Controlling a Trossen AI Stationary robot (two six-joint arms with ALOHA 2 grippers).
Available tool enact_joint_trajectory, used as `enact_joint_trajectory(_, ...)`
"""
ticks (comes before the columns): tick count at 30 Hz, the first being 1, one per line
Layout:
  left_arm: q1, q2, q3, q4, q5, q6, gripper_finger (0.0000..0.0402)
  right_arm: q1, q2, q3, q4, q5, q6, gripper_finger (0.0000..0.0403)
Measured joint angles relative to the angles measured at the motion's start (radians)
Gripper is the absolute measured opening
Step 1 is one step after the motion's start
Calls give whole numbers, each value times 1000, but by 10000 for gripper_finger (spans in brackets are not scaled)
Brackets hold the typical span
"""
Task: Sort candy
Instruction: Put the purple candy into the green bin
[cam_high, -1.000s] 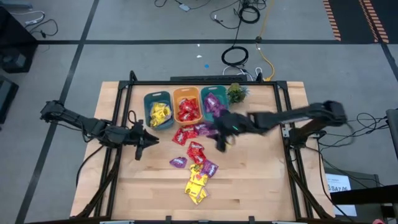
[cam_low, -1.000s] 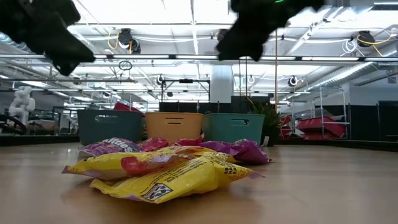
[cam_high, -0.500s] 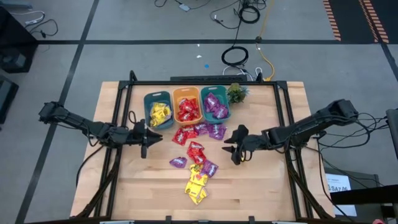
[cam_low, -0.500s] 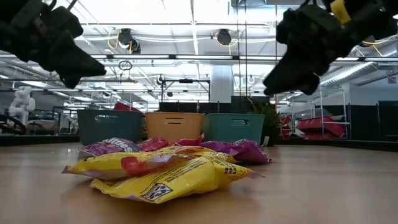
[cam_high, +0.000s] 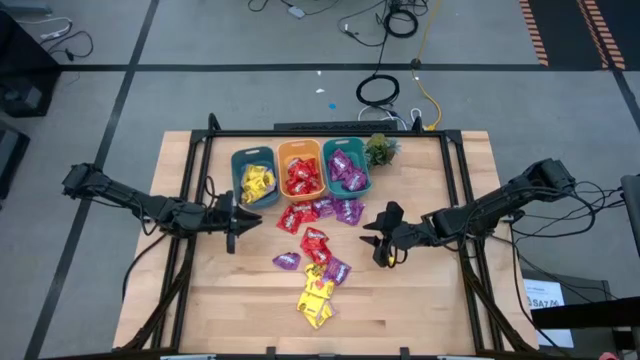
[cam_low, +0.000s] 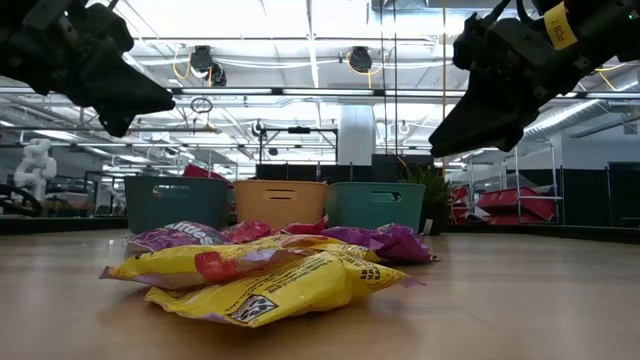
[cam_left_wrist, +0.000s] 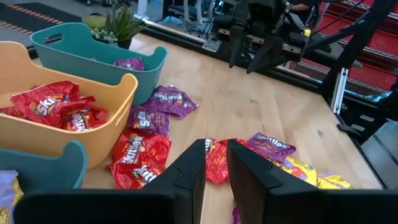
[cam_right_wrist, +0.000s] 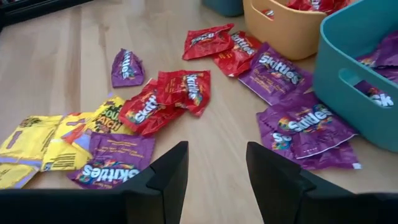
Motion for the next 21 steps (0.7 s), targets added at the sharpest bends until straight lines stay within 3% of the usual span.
enact_joint_trajectory(11, 0, 0, 0, -1, 0, -34, 81, 0, 0, 0, 1, 1, -16, 153)
enact_joint_trajectory(21, 0, 0, 0, -61, -53, -31, 186, 0, 0, 0, 1, 1, -11, 153)
